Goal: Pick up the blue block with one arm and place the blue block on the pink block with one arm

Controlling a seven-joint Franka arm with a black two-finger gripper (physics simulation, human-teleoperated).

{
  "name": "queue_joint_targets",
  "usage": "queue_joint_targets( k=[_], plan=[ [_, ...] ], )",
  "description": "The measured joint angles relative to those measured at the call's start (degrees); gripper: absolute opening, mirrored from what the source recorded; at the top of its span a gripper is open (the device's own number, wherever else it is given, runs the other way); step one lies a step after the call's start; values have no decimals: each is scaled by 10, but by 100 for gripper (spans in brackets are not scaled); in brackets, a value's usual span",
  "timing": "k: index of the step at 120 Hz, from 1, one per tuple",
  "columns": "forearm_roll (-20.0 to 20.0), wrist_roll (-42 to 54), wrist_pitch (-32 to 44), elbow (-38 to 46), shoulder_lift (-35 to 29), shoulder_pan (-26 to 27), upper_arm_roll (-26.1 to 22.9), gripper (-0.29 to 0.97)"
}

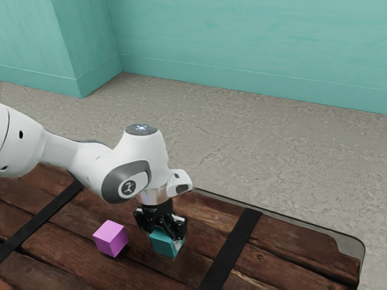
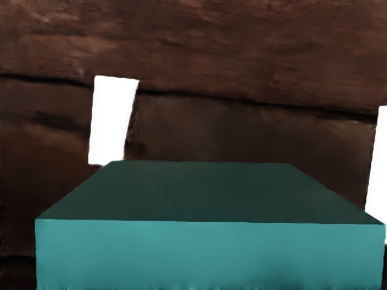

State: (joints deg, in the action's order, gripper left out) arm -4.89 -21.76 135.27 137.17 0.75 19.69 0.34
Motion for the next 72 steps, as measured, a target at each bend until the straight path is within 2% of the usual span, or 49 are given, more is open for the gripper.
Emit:
queue_joint_targets(
  k=[26, 47, 72],
  plan=[
    [39, -2, -40, 20, -78, -7, 57, 34],
    [49, -3, -64, 54, -116, -8, 124, 34],
    [52, 8, -73, 69, -146, -7, 173, 34]
  ],
)
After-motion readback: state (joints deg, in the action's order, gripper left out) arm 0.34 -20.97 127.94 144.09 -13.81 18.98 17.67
